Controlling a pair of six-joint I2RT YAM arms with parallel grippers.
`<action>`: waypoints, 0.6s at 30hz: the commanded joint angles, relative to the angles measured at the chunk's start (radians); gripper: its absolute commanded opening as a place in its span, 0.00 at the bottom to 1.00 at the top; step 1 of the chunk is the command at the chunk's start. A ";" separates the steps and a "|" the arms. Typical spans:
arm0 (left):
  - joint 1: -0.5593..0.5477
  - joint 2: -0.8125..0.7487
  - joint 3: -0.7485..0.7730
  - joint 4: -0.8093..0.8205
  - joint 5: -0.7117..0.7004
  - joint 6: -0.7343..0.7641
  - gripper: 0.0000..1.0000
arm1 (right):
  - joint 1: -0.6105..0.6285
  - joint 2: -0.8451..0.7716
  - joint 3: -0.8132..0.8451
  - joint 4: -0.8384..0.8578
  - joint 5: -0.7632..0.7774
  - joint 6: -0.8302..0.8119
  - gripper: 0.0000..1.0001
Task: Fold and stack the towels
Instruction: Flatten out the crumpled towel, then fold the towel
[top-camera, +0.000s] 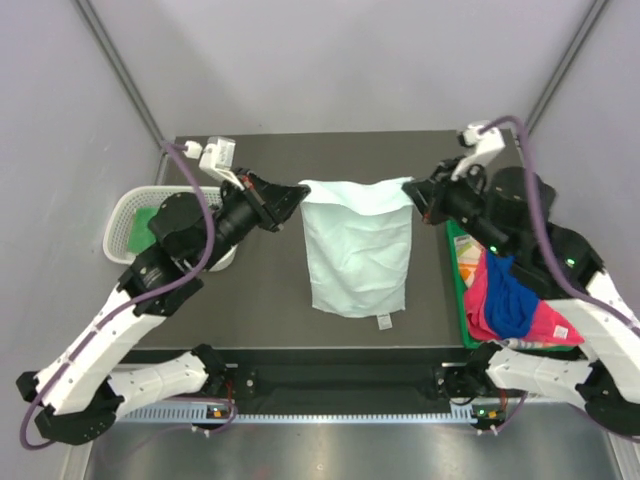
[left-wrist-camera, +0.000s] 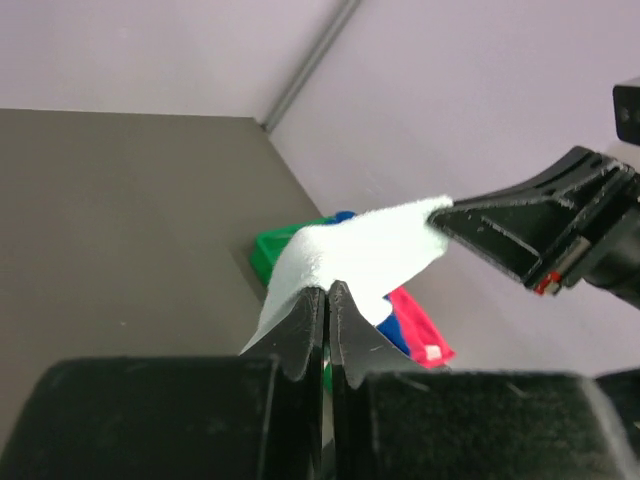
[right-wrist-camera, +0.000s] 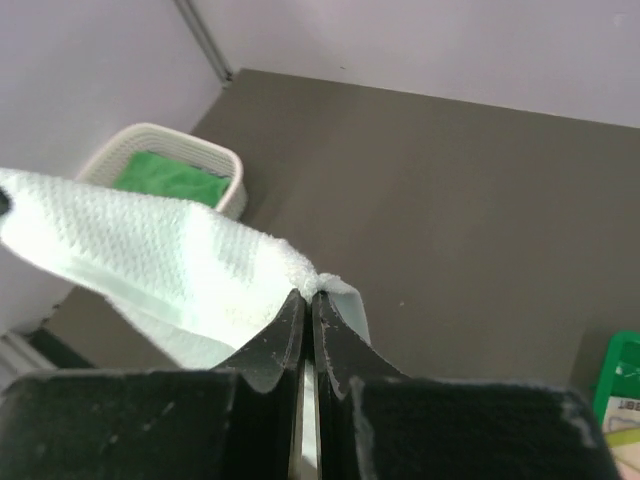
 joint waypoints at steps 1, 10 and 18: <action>0.034 0.083 -0.020 0.114 -0.074 0.022 0.00 | -0.087 0.104 -0.049 0.096 -0.018 -0.043 0.00; 0.436 0.612 0.139 0.413 0.313 -0.068 0.00 | -0.507 0.623 0.052 0.407 -0.460 -0.012 0.00; 0.573 1.216 0.651 0.373 0.523 -0.140 0.00 | -0.615 1.211 0.595 0.300 -0.528 0.041 0.00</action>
